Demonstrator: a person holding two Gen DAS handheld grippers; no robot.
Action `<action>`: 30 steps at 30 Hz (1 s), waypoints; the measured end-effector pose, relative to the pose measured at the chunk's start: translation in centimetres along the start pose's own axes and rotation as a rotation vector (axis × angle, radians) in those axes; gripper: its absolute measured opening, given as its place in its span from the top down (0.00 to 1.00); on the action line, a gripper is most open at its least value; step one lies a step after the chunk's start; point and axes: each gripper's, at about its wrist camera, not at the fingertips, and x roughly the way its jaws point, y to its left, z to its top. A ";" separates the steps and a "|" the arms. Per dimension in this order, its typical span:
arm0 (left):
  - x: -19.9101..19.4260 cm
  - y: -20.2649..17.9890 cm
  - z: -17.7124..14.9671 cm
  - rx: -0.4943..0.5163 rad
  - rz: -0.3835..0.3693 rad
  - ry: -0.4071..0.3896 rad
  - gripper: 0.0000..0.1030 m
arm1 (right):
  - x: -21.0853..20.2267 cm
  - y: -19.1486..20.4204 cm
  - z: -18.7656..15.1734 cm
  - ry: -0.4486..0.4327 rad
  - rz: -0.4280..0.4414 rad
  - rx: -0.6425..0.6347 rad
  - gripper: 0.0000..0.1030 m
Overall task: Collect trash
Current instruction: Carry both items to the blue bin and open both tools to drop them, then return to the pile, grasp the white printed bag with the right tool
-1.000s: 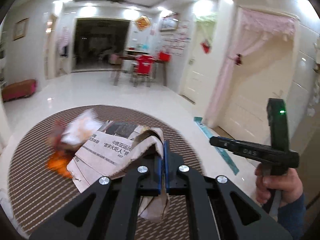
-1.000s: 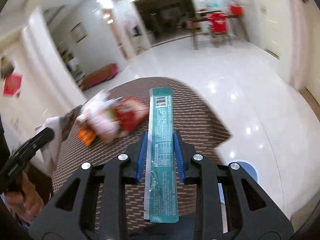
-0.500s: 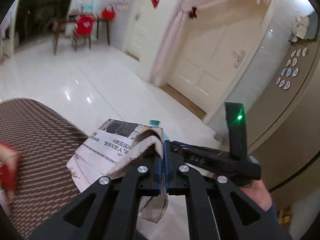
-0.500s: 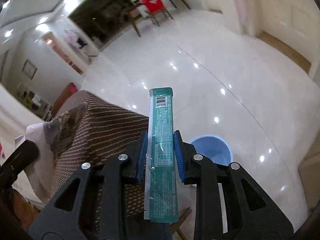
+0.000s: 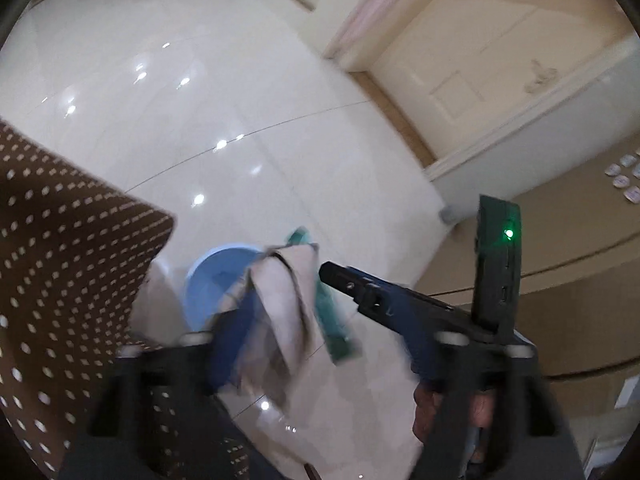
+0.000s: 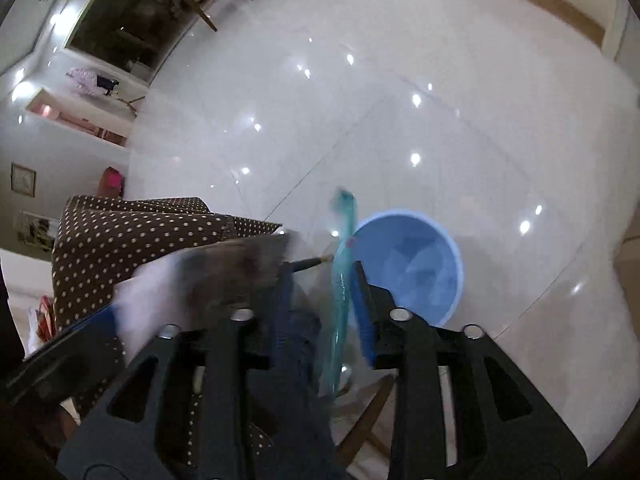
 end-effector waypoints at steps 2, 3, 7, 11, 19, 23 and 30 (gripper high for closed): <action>-0.5 0.3 0.3 0.006 0.003 -0.009 0.24 | 0.7 -0.4 0.1 0.010 -0.006 0.019 0.43; -0.7 0.2 0.4 0.016 0.007 -0.014 0.22 | 0.9 -0.5 -0.1 0.016 -0.012 0.024 0.43; -2.4 0.4 0.7 0.043 0.003 -0.050 0.20 | 0.7 -0.7 -0.1 0.002 -0.014 0.044 0.24; -5.3 0.1 0.0 0.054 0.003 -0.094 0.18 | -1.1 0.8 -0.5 -0.051 -0.026 0.058 0.06; -13.0 -2.0 -1.6 0.157 0.073 -0.269 0.13 | -7.6 5.2 -1.1 -0.196 -0.095 0.005 0.06; -16.9 -2.4 -2.7 0.189 0.113 -0.354 0.12 | -10.6 8.5 -1.7 -0.268 -0.103 -0.052 0.06; -23.1 -1.2 -4.9 0.187 0.200 -0.472 0.11 | -15.1 15.1 -3.5 -0.384 -0.095 -0.162 0.06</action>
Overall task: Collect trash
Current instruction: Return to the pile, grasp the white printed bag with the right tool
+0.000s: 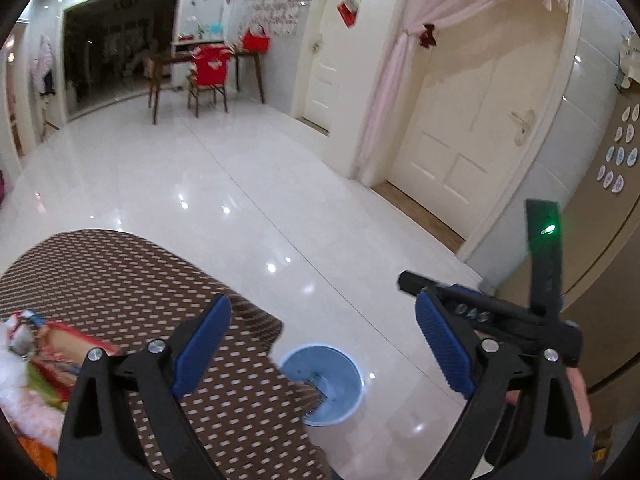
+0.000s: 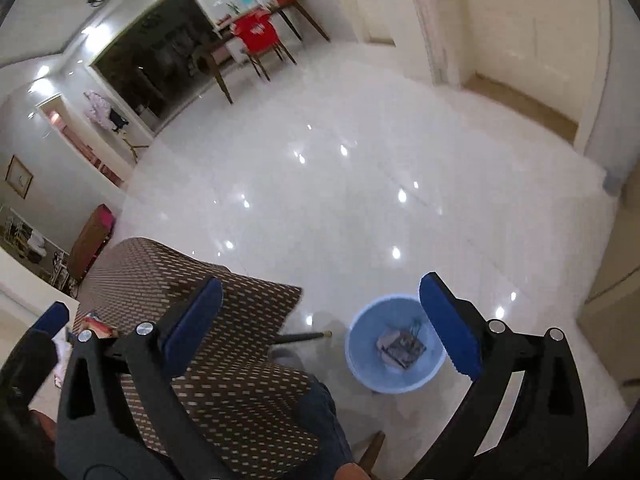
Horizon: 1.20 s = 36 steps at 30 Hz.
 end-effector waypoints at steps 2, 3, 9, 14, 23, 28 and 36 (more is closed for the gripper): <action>-1.4 0.7 -0.1 -0.006 0.023 -0.022 0.11 | -1.1 1.1 0.0 -0.027 0.013 -0.021 0.06; -2.2 1.1 -0.2 -0.009 0.034 -0.033 0.11 | -1.6 1.7 0.0 -0.041 0.022 -0.032 0.06; -6.9 4.0 -1.0 -0.042 0.110 -0.098 0.11 | -4.6 6.2 -0.4 -0.126 0.098 -0.106 0.06; -10.8 6.3 -2.2 -0.072 0.188 -0.156 0.11 | -6.3 10.7 -1.6 -0.178 0.140 -0.233 0.06; -16.7 11.9 -4.8 -0.151 0.340 -0.223 0.11 | -5.4 19.0 -5.0 -0.122 0.204 -0.425 0.06; -19.2 16.6 -7.3 -0.216 0.421 -0.235 0.11 | -3.4 24.1 -7.7 -0.048 0.248 -0.547 0.06; -20.7 22.3 -10.6 -0.290 0.496 -0.196 0.11 | 0.7 30.8 -14.8 0.092 0.304 -0.757 0.06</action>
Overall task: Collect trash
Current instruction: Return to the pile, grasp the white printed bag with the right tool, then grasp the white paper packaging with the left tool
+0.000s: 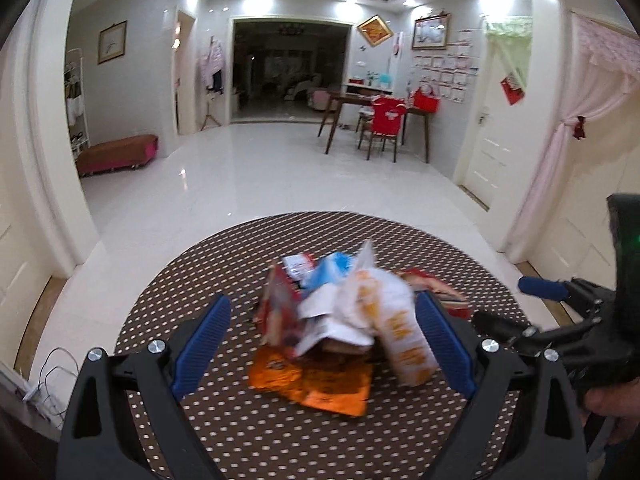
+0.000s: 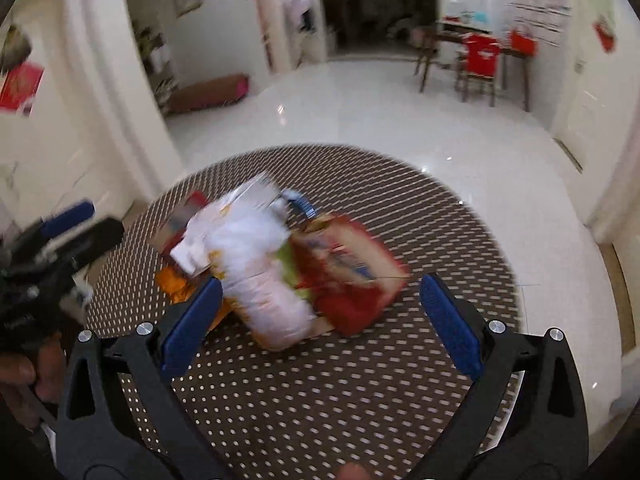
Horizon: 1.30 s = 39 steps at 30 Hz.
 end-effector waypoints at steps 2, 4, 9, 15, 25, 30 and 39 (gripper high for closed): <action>0.4 0.8 0.0 -0.003 0.010 0.001 0.11 | 1.9 1.3 -0.1 0.035 0.011 -0.038 0.06; 0.9 1.2 0.0 -0.003 0.020 0.004 0.11 | 3.5 2.4 -0.2 0.059 0.027 -0.072 0.06; 2.1 1.3 0.6 -0.007 0.016 0.021 0.11 | 6.7 3.7 -0.5 0.098 0.025 -0.136 0.08; 3.8 0.6 0.5 0.025 -0.001 0.035 0.11 | 7.7 1.7 -0.5 0.121 0.166 -0.052 0.59; 9.5 -3.3 0.9 0.189 0.012 0.155 0.11 | 2.8 -4.3 1.4 -0.016 0.267 0.124 0.59; 12.5 -3.6 0.3 0.210 0.000 0.259 0.45 | 1.7 -6.0 1.8 -0.045 0.259 0.150 0.59; 10.9 -1.8 1.6 0.113 -0.105 0.221 0.47 | 0.6 -8.5 1.4 -0.072 0.248 0.198 0.59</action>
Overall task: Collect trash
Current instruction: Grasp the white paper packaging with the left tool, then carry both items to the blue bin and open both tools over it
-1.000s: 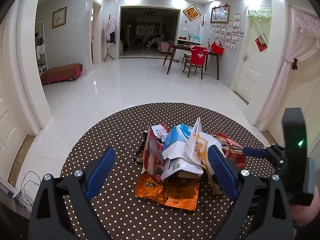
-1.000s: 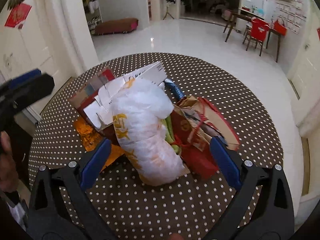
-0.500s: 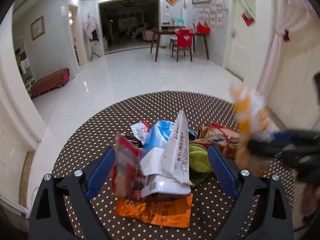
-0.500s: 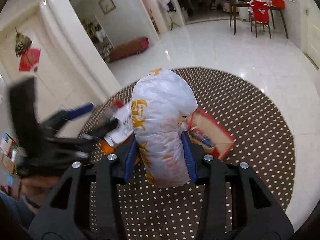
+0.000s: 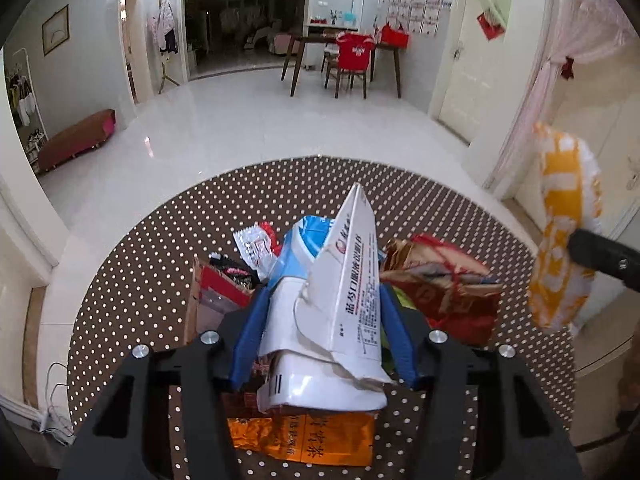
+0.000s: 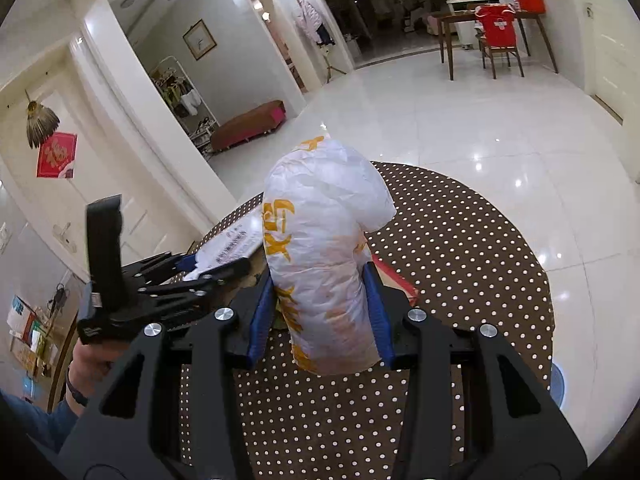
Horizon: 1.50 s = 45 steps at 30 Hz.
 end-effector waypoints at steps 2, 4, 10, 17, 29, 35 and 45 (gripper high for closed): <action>-0.9 0.4 0.0 -0.010 -0.010 -0.017 0.47 | -0.2 -0.4 0.1 -0.008 -0.006 0.003 0.59; -1.7 0.5 0.1 -0.017 -0.010 -0.040 0.47 | -0.6 -0.6 0.1 -0.018 -0.009 0.013 0.59; -4.5 0.2 1.3 -0.037 -0.029 -0.126 0.47 | -2.5 -2.1 0.4 -0.056 -0.027 0.040 0.59; -6.7 -2.9 2.8 -0.008 -0.090 -0.198 0.47 | -5.5 -4.6 0.8 -0.116 -0.072 0.079 0.59; -5.0 -15.9 4.2 0.146 -0.298 -0.188 0.47 | -12.4 -14.5 -1.6 -0.188 -0.265 0.257 0.59; -1.8 -22.3 3.6 0.201 -0.386 -0.113 0.47 | -13.7 -20.8 -5.0 -0.155 -0.345 0.405 0.59; 5.2 -30.6 2.5 0.255 -0.474 0.055 0.47 | -12.6 -28.8 -11.0 -0.045 -0.381 0.597 0.59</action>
